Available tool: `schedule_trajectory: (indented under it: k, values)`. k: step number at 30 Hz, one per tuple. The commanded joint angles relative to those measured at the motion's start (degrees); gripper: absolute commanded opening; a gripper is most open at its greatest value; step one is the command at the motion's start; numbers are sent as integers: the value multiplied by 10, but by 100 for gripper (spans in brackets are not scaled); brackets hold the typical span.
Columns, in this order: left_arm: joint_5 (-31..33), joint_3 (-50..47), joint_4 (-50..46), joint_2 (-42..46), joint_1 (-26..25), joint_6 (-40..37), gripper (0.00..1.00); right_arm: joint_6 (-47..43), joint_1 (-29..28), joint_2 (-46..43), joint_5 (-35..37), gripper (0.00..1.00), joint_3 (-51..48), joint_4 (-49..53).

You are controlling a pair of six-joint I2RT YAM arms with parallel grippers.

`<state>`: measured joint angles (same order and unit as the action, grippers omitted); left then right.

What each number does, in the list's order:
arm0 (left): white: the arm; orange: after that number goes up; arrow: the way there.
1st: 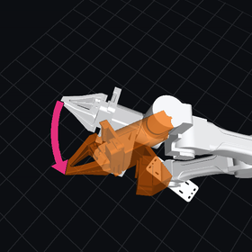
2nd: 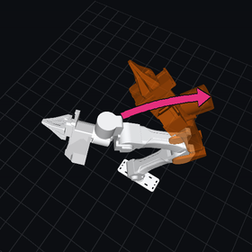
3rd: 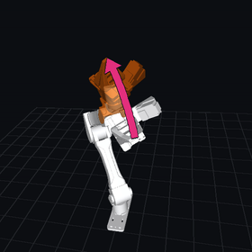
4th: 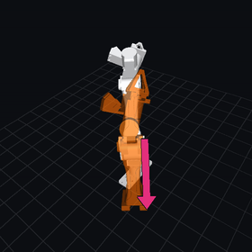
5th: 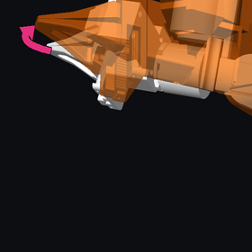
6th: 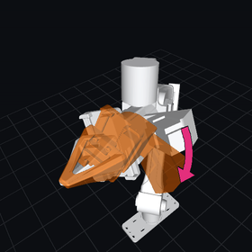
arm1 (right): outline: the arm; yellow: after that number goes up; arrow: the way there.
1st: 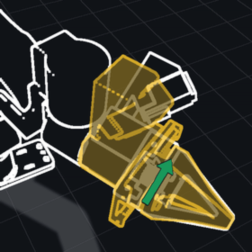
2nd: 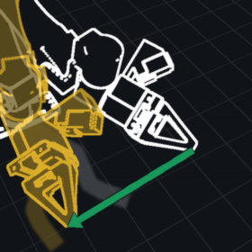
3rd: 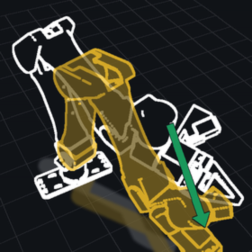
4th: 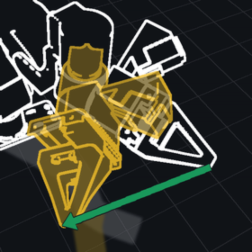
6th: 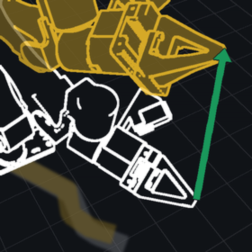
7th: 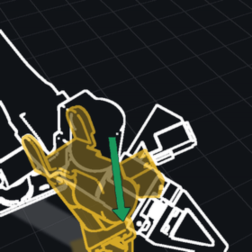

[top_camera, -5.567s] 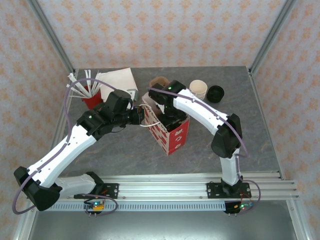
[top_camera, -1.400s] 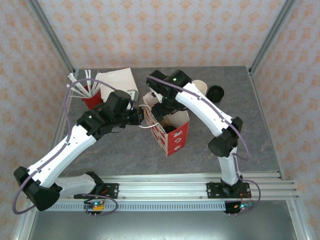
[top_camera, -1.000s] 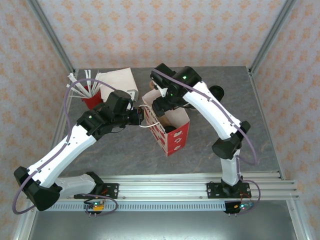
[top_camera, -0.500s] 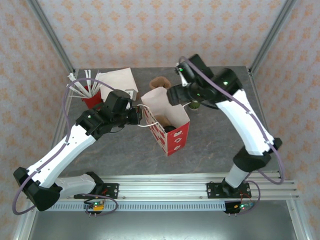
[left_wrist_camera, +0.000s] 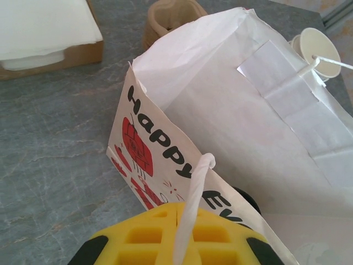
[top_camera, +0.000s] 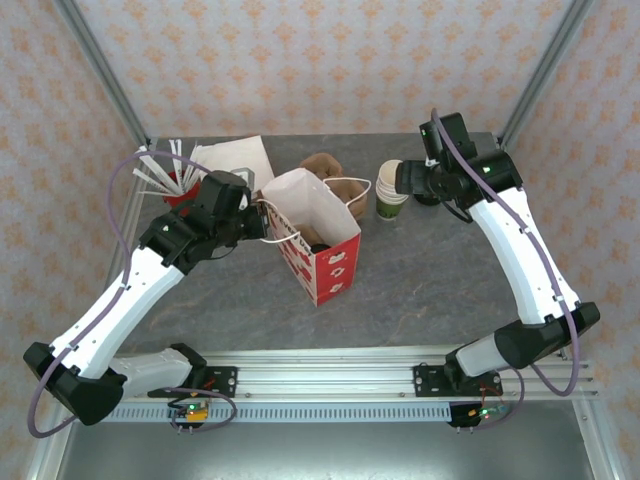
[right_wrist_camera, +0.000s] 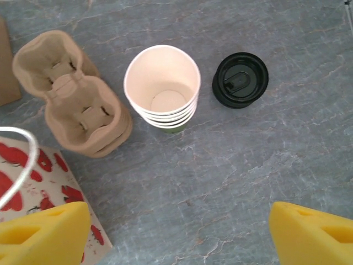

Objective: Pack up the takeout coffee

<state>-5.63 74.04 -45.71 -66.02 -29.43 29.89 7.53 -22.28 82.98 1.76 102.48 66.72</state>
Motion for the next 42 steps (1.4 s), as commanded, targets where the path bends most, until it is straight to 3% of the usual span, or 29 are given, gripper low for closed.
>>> schedule_trajectory:
  k: [1, 15, 27, 30, 33, 37, 42]
  values:
    - [17, 13, -9, 5, 8, -9, 7, 4, 8, -22, 19, 85, -26, -49]
    - [40, 8, -24, -3, 8, -13, 9, 8, 8, -39, -38, 85, -88, -115]
    - [17, 55, -23, 10, 8, -5, 55, -1, -8, -59, -93, 83, -102, -139]
    - [32, 81, -19, 25, 8, -28, 68, -21, -42, -85, -108, 84, -123, -181]
    - [90, 94, 3, 49, 10, -62, 82, -38, -78, -106, -110, 84, -142, -220]
    - [146, 143, -35, 24, 76, -93, 85, -55, -111, -129, -115, 84, -171, -269]
    - [131, 170, -54, -43, 201, -102, 81, -63, -130, -148, -140, 84, -201, -316]
